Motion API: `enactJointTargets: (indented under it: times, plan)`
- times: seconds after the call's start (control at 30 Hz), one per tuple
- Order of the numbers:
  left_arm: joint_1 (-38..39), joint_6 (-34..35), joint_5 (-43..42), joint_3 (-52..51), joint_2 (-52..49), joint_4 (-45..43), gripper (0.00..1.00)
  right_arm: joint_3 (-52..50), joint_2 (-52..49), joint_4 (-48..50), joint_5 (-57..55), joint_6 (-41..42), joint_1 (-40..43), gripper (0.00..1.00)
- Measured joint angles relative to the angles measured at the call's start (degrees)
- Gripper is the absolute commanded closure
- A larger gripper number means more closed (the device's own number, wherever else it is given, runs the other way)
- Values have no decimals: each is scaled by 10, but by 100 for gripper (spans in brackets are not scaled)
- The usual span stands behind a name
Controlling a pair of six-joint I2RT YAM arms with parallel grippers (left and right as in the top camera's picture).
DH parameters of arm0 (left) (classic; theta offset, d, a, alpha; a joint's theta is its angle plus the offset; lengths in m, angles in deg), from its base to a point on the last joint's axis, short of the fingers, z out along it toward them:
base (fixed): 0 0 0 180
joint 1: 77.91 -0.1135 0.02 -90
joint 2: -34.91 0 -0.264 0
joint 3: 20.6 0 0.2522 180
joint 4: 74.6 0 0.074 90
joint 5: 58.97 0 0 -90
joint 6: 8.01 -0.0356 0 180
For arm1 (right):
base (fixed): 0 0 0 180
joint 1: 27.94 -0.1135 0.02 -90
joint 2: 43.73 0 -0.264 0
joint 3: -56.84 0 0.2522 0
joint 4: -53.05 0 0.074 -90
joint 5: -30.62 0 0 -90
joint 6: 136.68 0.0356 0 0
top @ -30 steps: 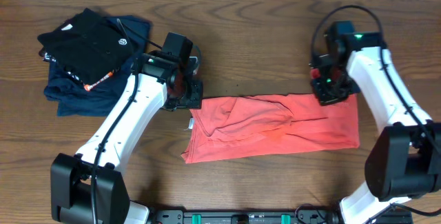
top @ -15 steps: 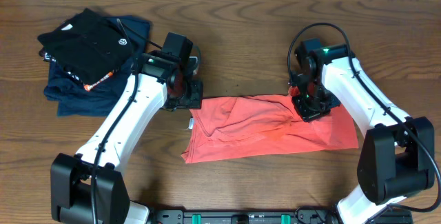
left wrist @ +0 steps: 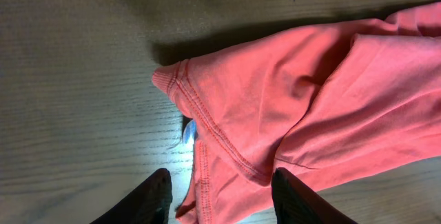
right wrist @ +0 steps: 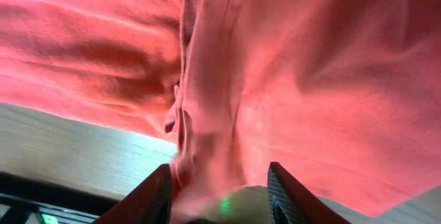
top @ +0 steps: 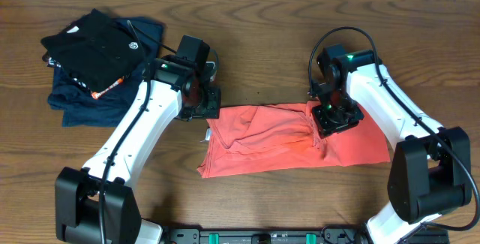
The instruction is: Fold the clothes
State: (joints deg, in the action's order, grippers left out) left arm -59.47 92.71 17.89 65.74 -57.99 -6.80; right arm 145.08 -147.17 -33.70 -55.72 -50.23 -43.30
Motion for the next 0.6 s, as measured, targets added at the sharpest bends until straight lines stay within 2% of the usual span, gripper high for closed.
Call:
enactJointTargets:
  times: [0.13,0.17,0.27,0.47,0.6]
  plan:
    - [0,0,0,0,0,12,50,0,0,5,5,0,0,57]
    - [0,0,0,0,0,18,43,1,0,6,4,2,0,57]
    - [0,-1,0,0,0,31,34,11,0,7,-19,17,1,57]
    - [0,2,0,-14,0,43,24,45,5,9,-80,61,24,55]
    - [0,2,-4,-43,-6,19,23,51,15,8,-97,76,54,55]
